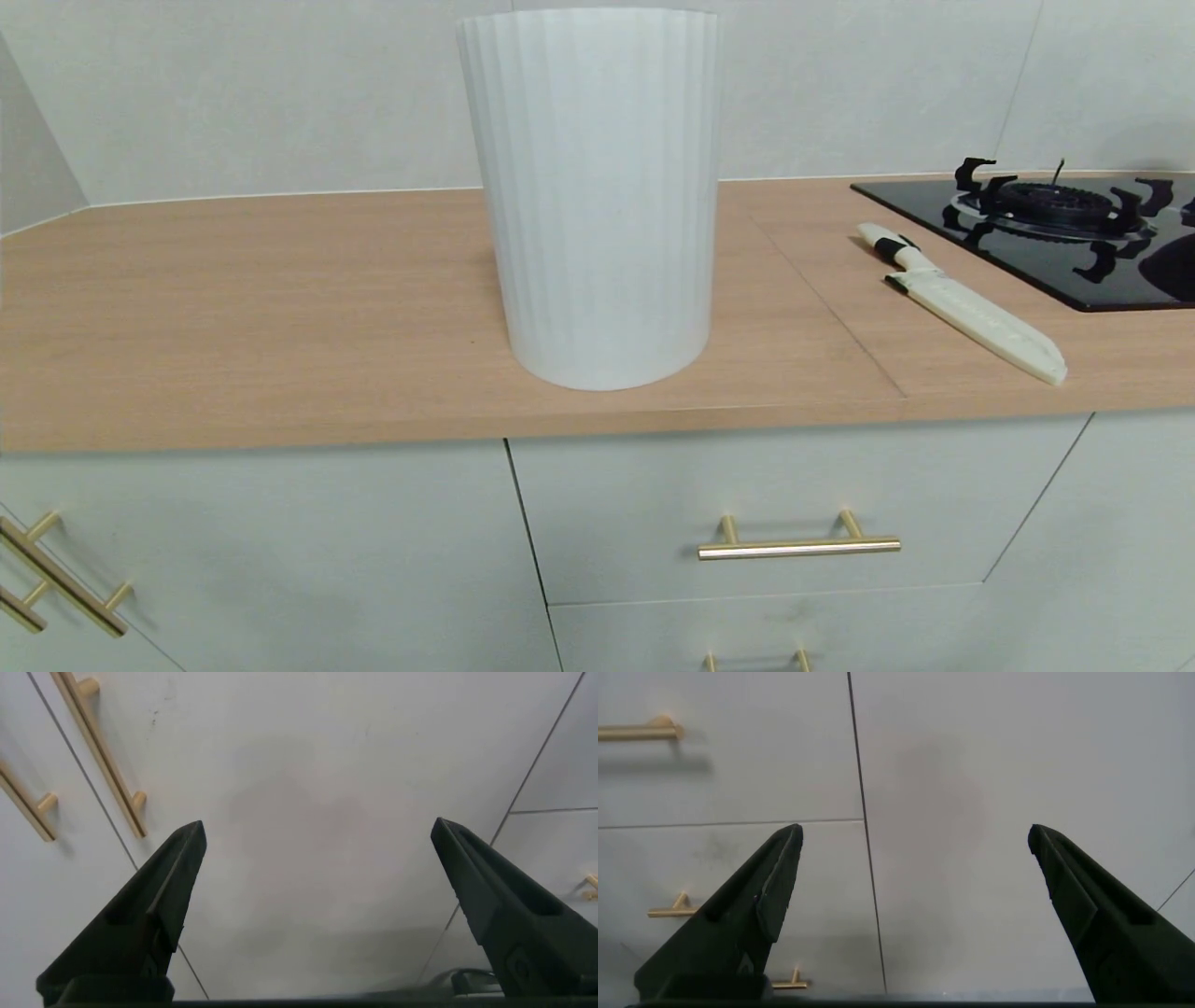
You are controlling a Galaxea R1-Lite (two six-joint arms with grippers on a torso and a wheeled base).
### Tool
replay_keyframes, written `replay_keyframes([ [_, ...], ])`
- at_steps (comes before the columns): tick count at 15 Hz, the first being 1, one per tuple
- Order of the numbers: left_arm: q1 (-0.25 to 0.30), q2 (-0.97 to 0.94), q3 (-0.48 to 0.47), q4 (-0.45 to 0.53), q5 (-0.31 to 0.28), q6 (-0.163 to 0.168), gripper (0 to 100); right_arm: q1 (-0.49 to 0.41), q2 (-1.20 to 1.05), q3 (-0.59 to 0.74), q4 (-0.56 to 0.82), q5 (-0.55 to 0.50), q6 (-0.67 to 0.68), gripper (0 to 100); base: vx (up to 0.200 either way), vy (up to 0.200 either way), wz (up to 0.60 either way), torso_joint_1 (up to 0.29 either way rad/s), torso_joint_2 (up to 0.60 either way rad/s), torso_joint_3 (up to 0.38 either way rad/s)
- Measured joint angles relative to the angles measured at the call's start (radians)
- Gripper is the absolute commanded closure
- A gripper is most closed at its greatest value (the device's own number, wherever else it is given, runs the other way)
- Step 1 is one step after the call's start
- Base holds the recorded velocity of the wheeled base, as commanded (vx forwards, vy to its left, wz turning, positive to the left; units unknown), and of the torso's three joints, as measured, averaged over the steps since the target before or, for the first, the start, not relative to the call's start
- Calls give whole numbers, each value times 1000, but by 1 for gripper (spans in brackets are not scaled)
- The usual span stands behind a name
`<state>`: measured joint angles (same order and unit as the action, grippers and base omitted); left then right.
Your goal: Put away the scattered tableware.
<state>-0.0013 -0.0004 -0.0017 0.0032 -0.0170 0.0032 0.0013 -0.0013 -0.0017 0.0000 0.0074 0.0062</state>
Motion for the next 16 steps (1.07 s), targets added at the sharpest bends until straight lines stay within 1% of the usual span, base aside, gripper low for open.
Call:
replay_keyframes([
  [2,0,0,0,1,0,0,0,1,0,0,0,0,0,0,0,0,0,120,-244,-303],
  [8,0,0,0,-1,0,0,0,0,0,0,0,0,0,0,0,0,0,148,-505,-301],
  [16,-1,0,0,-1,0,0,0,0,0,0,0,0,0,0,0,0,0,192,-480,-284],
])
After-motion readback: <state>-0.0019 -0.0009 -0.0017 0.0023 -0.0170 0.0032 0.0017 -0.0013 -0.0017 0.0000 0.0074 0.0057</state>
